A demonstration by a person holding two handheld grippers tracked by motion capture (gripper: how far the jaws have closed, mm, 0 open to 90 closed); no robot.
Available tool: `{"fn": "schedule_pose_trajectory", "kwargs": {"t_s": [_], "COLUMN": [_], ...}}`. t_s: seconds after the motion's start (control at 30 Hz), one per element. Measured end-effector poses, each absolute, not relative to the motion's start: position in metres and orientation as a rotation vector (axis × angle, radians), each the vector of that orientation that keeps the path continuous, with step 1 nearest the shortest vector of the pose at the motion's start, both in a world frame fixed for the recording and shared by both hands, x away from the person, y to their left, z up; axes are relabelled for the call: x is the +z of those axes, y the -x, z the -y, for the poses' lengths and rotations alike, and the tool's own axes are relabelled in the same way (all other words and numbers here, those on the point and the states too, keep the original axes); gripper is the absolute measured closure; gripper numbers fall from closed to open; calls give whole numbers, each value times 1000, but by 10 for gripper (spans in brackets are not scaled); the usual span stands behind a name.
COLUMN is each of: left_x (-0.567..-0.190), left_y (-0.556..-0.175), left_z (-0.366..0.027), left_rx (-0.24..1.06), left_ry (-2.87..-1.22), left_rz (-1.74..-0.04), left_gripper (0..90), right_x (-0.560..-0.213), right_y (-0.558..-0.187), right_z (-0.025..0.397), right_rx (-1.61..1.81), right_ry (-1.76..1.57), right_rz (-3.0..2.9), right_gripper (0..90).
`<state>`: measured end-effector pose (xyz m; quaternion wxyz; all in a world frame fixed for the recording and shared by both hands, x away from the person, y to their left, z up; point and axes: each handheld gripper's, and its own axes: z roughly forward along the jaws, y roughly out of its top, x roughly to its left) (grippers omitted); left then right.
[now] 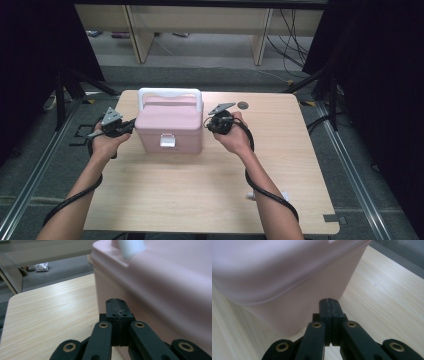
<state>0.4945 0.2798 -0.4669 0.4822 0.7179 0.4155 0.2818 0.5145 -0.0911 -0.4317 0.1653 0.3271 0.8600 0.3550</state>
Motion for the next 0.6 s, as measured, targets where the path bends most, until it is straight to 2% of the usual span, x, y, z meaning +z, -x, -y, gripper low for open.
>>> {"fn": "schedule_pose_trajectory", "kwargs": {"t_s": [0.17, 0.3, 0.43, 0.6], "left_x": [-468, -467, -466, -465], "left_y": [-494, -492, -486, -475], "left_z": [-270, -262, -239, -194], "left_rx": [657, 641, 607, 552], "left_ry": [-1751, -1761, -1771, -1786], "left_rz": [-979, -962, -918, -853], "left_gripper": [898, 898, 898, 899], "right_x": [-435, -436, -434, -429], "right_y": [-519, -516, -509, -489], "right_z": [89, 97, 120, 167], "right_rx": [993, 1013, 994, 944], "right_ry": [-852, -911, -923, -957], "right_rz": [-2437, -2435, -2453, -2454], "right_gripper": [900, 900, 900, 900]}}
